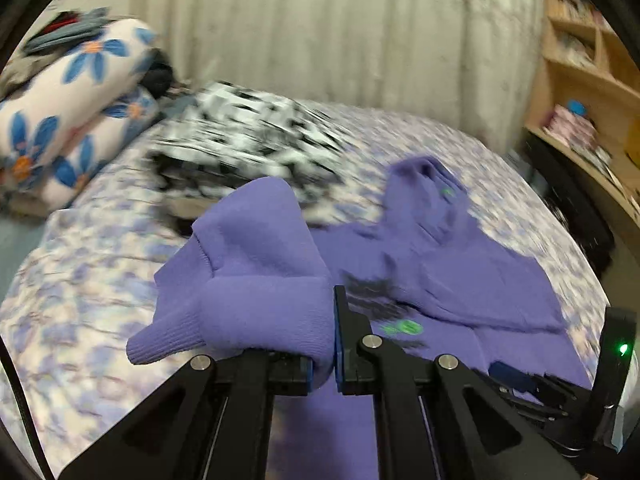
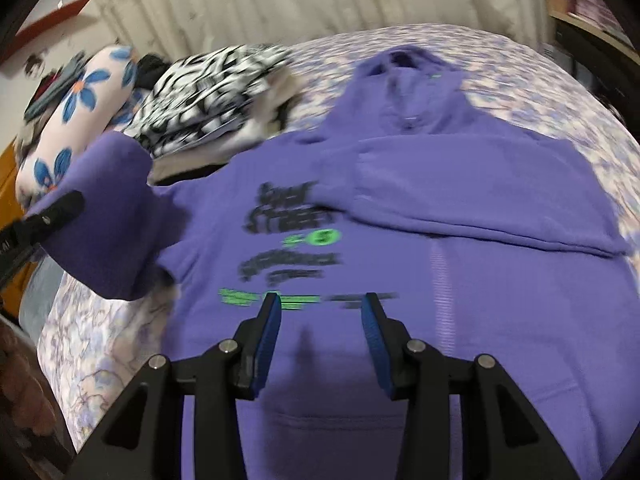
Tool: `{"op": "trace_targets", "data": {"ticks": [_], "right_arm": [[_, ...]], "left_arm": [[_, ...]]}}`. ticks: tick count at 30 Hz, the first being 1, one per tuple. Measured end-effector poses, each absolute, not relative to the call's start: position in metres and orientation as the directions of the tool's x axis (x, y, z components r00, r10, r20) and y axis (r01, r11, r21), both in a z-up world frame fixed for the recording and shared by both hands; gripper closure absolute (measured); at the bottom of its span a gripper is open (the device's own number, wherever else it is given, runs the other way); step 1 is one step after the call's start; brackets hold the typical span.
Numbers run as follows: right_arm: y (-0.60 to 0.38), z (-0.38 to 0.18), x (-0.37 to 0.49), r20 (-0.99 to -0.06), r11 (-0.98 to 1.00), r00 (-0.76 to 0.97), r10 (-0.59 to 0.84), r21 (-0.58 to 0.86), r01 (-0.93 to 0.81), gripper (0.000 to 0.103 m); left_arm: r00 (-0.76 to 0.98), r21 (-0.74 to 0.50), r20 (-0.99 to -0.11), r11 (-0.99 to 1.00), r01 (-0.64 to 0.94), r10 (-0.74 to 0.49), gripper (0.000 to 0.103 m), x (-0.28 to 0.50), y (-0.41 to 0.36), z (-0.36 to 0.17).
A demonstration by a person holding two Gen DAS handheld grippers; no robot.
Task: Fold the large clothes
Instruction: 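Fold the held sleeve across the hoodie body with the left tool, release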
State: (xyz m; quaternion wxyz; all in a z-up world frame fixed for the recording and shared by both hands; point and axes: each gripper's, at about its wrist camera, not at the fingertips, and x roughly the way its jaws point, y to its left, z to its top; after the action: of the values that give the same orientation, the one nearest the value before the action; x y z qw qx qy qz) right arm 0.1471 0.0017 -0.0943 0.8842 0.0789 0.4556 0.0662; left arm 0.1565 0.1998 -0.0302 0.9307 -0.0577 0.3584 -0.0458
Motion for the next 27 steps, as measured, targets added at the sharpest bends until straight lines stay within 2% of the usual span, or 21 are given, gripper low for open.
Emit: {"op": "trace_targets", "data": {"ticks": [5,9,14,16,17,22,27], "right_arm": [[-0.05,-0.101,0.142,-0.8,0.972,0.576,0.169,0.231,0.036,0.061],[-0.079,-0.114,0.14,-0.815,0.965,0.555,0.166,0.25,0.078,0.061],[-0.092,-0.123,0.138,-0.815,0.958,0.549,0.184,0.273,0.084,0.061],[-0.092,-0.124,0.139,-0.812,0.955,0.549,0.198,0.287,0.079,0.061],[-0.091,-0.123,0.139,-0.809,0.953,0.551,0.205,0.292,0.075,0.061],[-0.084,-0.118,0.137,-0.794,0.951,0.563,0.231,0.306,0.041,0.061],[-0.072,-0.113,0.135,-0.787,0.951,0.56,0.259,0.31,-0.003,0.06]], "left_arm": [[0.643,-0.091,-0.752,0.989,0.119,-0.146,0.098,0.168,0.132,-0.074],[0.544,-0.043,-0.831,0.989,0.141,-0.114,0.088,0.169,0.101,-0.119],[0.505,-0.038,-0.856,0.988,0.149,-0.109,0.063,0.165,0.093,-0.141],[0.515,-0.065,-0.847,0.987,0.149,-0.133,0.031,0.161,0.096,-0.135],[0.522,-0.078,-0.841,0.986,0.147,-0.144,0.024,0.159,0.098,-0.13],[0.538,-0.162,-0.816,0.977,0.139,-0.212,0.023,0.15,0.115,-0.106],[0.562,-0.203,-0.798,0.975,0.091,-0.219,0.023,0.132,0.139,-0.09]]}}
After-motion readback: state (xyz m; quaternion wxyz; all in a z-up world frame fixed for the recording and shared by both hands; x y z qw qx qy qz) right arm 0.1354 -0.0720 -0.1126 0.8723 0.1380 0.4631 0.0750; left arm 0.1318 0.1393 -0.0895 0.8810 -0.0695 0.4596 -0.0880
